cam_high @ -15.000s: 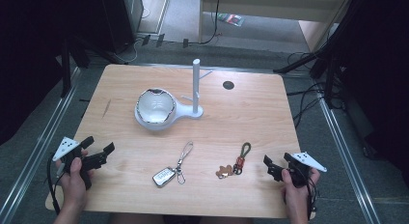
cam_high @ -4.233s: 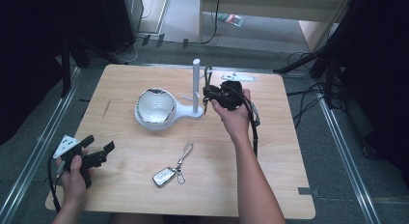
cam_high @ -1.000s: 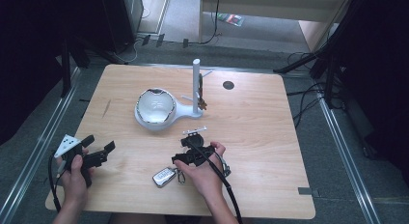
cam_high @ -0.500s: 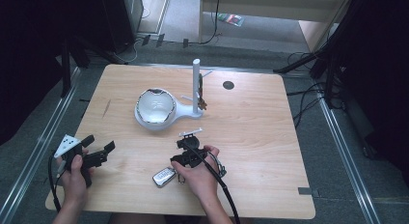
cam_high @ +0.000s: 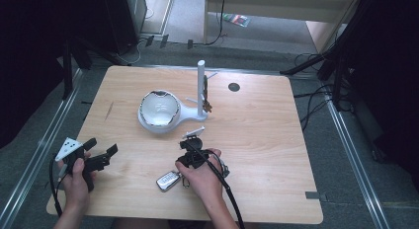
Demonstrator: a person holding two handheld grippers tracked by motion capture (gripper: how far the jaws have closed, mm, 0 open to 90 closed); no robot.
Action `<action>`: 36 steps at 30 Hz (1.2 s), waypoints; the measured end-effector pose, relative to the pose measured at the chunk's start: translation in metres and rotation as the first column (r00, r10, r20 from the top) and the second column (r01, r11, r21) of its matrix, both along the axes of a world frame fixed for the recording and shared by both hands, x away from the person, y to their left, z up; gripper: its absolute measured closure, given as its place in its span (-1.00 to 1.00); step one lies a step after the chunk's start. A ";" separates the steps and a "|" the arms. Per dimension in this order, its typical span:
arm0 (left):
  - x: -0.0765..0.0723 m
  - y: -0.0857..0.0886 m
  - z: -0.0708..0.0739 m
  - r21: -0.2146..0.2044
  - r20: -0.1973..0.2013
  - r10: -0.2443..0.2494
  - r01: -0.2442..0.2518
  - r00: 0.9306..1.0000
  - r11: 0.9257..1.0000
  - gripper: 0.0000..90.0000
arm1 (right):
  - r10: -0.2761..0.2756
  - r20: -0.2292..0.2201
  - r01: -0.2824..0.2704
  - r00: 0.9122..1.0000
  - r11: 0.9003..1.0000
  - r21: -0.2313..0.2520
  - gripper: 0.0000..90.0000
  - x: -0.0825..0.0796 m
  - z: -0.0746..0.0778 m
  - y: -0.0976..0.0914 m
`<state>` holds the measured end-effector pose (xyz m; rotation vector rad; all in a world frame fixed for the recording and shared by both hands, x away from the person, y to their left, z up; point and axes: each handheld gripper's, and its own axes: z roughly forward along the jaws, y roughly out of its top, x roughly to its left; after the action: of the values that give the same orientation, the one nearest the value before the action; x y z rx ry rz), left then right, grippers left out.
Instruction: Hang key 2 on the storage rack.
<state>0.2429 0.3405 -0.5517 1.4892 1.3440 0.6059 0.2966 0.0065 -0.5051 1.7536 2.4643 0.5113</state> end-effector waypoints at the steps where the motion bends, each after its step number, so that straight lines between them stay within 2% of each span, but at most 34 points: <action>1: 0.000 0.000 0.000 0.000 0.000 0.000 0.000 1.000 1.000 -0.85 | 0.004 -0.002 -0.004 1.000 1.000 -0.010 0.17 0.000 0.000 0.001; 4: 0.000 0.000 0.000 0.000 -0.001 -0.001 0.001 1.000 1.000 -0.85 | 0.012 -0.013 -0.013 1.000 1.000 -0.013 0.24 0.000 -0.001 0.002; 5: 0.000 0.000 0.000 -0.001 0.000 -0.001 0.001 1.000 1.000 -0.85 | 0.023 -0.019 -0.024 1.000 0.999 -0.023 0.37 -0.001 -0.002 0.004; 9: 0.000 0.000 0.000 0.000 -0.002 0.000 0.000 1.000 1.000 -0.85 | 0.029 -0.029 -0.030 0.999 0.998 -0.048 0.55 -0.001 -0.005 0.008; 11: 0.000 0.000 0.000 -0.003 -0.001 0.001 -0.001 1.000 1.000 -0.85 | 0.043 -0.017 -0.044 0.999 0.997 -0.060 0.71 -0.001 -0.006 0.008; 12: 0.000 0.000 0.000 -0.003 -0.001 0.001 -0.001 1.000 1.000 -0.85 | 0.043 -0.017 -0.044 0.999 0.997 -0.060 0.71 -0.001 -0.006 0.008; 13: 0.000 0.000 0.000 -0.005 0.000 0.002 -0.002 1.000 1.000 -0.85 | 0.049 -0.013 -0.050 0.999 0.996 -0.069 0.83 -0.002 -0.006 0.008; 18: 0.000 0.000 0.000 0.001 -0.002 0.000 0.000 1.000 1.000 -0.85 | 0.076 -0.011 -0.077 0.997 0.996 -0.052 0.85 -0.005 -0.005 0.005; 23: 0.000 -0.001 0.000 0.005 -0.002 0.002 -0.002 1.000 1.000 -0.85 | 0.089 0.032 -0.088 0.996 0.996 -0.026 0.86 -0.010 0.001 0.001; 24: 0.000 -0.001 0.000 0.007 -0.002 0.000 0.000 1.000 1.000 -0.85 | 0.085 0.062 -0.085 0.994 0.996 -0.004 0.86 -0.012 0.006 -0.002; 26: 0.000 -0.001 0.000 0.006 -0.002 0.001 -0.001 1.000 1.000 -0.85 | 0.081 0.089 -0.083 0.993 0.996 0.017 0.86 -0.015 0.011 -0.005; 27: 0.000 -0.001 0.000 0.006 -0.002 0.001 -0.001 1.000 1.000 -0.85 | 0.081 0.089 -0.083 0.993 0.996 0.017 0.86 -0.015 0.011 -0.005; 28: 0.000 -0.001 0.000 0.006 -0.001 0.001 -0.001 1.000 1.000 -0.85 | 0.075 0.125 -0.079 0.989 0.996 0.032 0.86 -0.019 0.018 -0.008; 32: 0.000 -0.001 0.000 0.006 -0.002 0.000 0.000 1.000 1.000 -0.85 | 0.066 0.184 -0.080 0.981 0.994 0.069 0.86 -0.024 0.029 -0.015; 35: 0.000 -0.001 0.000 0.002 0.001 0.001 -0.001 1.000 1.000 -0.85 | 0.060 0.238 -0.082 0.969 0.993 0.085 0.86 -0.026 0.036 -0.020; 36: 0.000 -0.001 0.000 0.003 -0.001 0.001 -0.001 1.000 1.000 -0.85 | 0.064 0.268 -0.089 0.961 0.993 0.080 0.86 -0.027 0.038 -0.021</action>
<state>0.2428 0.3399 -0.5516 1.4910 1.3455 0.6082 0.2692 -0.0144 -0.4669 1.5076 2.3601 0.8204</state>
